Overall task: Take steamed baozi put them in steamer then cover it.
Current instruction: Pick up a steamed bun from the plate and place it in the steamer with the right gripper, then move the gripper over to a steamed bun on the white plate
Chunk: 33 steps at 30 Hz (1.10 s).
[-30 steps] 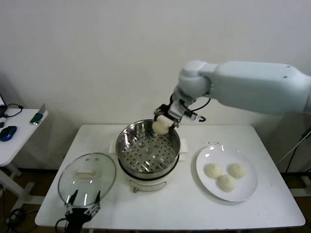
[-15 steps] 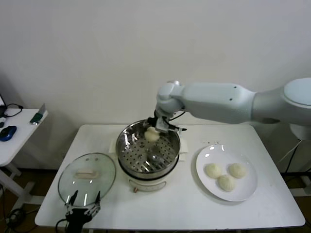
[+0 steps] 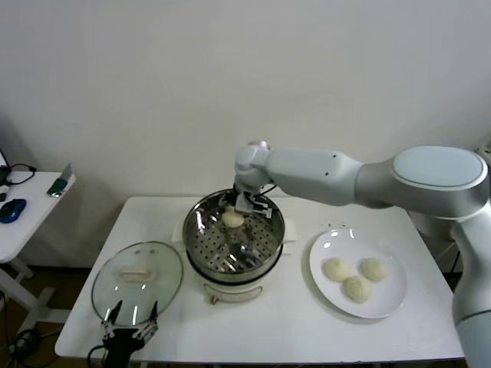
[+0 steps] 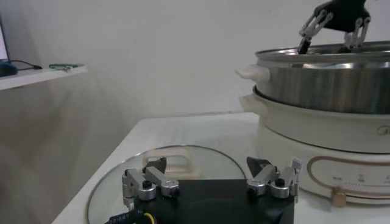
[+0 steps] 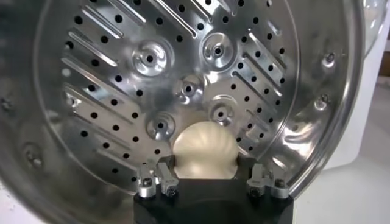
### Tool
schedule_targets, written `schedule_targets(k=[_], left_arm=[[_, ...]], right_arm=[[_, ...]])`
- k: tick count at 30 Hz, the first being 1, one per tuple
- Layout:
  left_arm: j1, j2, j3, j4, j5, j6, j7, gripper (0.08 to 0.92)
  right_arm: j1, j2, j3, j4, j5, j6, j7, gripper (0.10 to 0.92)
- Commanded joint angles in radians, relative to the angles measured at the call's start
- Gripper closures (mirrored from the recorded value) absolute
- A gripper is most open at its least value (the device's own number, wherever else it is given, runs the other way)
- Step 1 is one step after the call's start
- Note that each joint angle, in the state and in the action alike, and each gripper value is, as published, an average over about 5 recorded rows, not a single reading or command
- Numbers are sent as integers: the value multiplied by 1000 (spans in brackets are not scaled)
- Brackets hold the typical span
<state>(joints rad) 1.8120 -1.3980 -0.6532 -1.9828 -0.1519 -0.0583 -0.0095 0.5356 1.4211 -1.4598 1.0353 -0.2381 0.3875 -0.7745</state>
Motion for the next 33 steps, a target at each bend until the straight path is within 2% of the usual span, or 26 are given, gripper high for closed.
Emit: schedule_targets(k=[1,5,9,14,17,19,24,28,33], left_arm=[[1,-2,0,-1,1,0,-1,177],[4,-3,0,-6,1,0,-1,177],[6,-4,3,-11,3,1,0,177],[5,-3,4,-11,4,2,1,177],[2,-1,5,-10,3,3,2,177],[-2,1,6,-7,3,3,3,177],[-15,5,11,6,3,3,5,177],[-23,5,18,12,2,2,8,177],[-26,6,24,15,3,1,9,177]], right_arm=[[13,21,4,-41,25,32,5,260],[114,-22,-12,21,151,44,-30,209],[242,-119,-69,125,383,8,-83,203],[399,-348,-225,284,779,-189,-167,202],[456,-510,-316,373,914,-320,-197,203],[469,-615,-356,416,925,-391,-210,203],[462,-818,-442,510,848,-562,-179,203],[351,-914,-397,563,848,-680,-115,203],[95,-972,-195,573,782,-769,-59,203]])
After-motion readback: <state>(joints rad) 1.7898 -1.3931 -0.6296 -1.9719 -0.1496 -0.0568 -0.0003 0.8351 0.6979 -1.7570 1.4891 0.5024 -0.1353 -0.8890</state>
